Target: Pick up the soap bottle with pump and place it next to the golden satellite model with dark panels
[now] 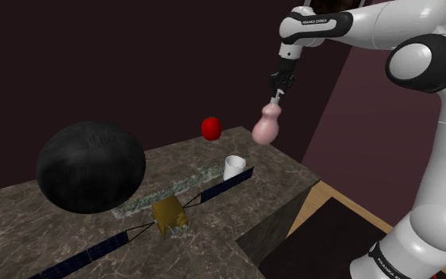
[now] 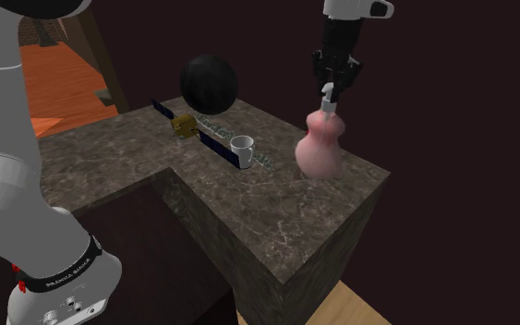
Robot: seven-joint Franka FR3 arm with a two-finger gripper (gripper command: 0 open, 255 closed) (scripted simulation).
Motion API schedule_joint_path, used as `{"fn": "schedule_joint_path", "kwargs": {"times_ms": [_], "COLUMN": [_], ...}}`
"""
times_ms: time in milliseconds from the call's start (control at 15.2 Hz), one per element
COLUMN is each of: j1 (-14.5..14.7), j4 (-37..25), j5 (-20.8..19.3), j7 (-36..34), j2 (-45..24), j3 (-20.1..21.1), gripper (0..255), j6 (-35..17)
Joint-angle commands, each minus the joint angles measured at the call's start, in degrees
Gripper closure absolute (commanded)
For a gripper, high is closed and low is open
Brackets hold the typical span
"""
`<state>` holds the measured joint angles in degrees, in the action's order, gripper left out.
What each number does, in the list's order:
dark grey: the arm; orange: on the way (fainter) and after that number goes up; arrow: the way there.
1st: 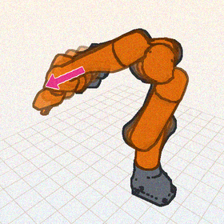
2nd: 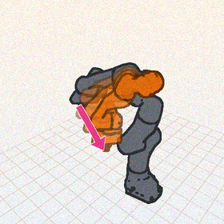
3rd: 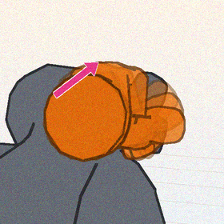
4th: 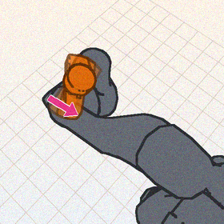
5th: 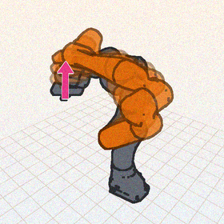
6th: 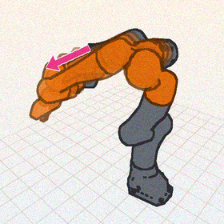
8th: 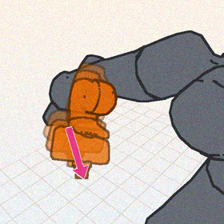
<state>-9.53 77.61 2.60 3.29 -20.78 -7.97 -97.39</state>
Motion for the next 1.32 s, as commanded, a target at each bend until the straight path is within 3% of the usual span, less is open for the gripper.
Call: {"fn": "schedule_joint_path", "kwargs": {"times_ms": [0, 1056, 1254], "j1": [-0.1, -1.3, 0.6], "j4": [-2.0, -22.8, -14.4], "j5": [0.0, 0.7, -0.3], "j7": [0.1, 0.1, -1.4], "j2": [-0.2, -5.6, 1.9], "j3": [0.0, -0.1, 0.1], "gripper": [255, 255, 255], "j6": [1.8, 17.1, 16.2]}}
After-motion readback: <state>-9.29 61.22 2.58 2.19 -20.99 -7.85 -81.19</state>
